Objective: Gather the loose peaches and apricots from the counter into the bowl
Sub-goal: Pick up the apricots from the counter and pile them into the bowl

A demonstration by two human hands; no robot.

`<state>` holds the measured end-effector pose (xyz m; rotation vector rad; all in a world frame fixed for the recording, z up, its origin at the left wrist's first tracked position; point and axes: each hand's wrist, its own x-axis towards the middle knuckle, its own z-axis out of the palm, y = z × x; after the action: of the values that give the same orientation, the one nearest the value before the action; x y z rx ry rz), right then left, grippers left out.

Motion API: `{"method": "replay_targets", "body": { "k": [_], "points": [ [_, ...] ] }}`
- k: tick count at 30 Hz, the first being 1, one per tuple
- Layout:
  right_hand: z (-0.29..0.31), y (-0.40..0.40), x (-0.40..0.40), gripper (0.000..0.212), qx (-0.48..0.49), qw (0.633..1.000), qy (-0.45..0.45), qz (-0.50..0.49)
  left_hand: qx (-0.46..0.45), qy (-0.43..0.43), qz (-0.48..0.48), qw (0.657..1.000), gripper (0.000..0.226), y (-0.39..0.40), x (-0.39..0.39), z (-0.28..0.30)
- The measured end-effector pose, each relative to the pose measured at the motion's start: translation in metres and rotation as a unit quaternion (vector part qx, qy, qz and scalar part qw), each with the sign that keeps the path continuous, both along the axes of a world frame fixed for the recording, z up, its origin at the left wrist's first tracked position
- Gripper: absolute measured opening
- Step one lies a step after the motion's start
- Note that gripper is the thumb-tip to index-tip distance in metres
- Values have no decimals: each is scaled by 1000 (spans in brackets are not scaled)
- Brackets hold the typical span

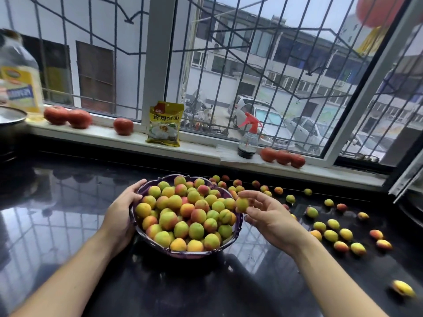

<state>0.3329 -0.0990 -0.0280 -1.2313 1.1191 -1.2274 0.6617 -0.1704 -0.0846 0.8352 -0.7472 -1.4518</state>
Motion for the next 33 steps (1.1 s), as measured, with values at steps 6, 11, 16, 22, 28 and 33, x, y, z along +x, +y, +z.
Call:
{"method": "replay_targets", "body": {
  "k": [6,11,16,22,28,33],
  "points": [
    [3,0,-3,43,9,999,39,-2,-3,-4,-9,1000,47,-2,1,-2],
    [15,-18,-2,20,14,993,115,-33,-6,-16,-14,1000,47,-5,2,-5],
    [43,-50,19,30,0,960,272,-62,-12,-24,-14,1000,48,-7,4,-8],
    [46,-78,51,16,-8,843,534,-53,-10,-27,-6,1000,54,-3,2,-3],
    [44,-79,55,17,-1,783,618,-69,3,-44,-8,999,46,3,1,4],
    [40,-81,53,24,-6,801,595,-67,8,-55,-3,998,46,7,2,8]
  ]
}}
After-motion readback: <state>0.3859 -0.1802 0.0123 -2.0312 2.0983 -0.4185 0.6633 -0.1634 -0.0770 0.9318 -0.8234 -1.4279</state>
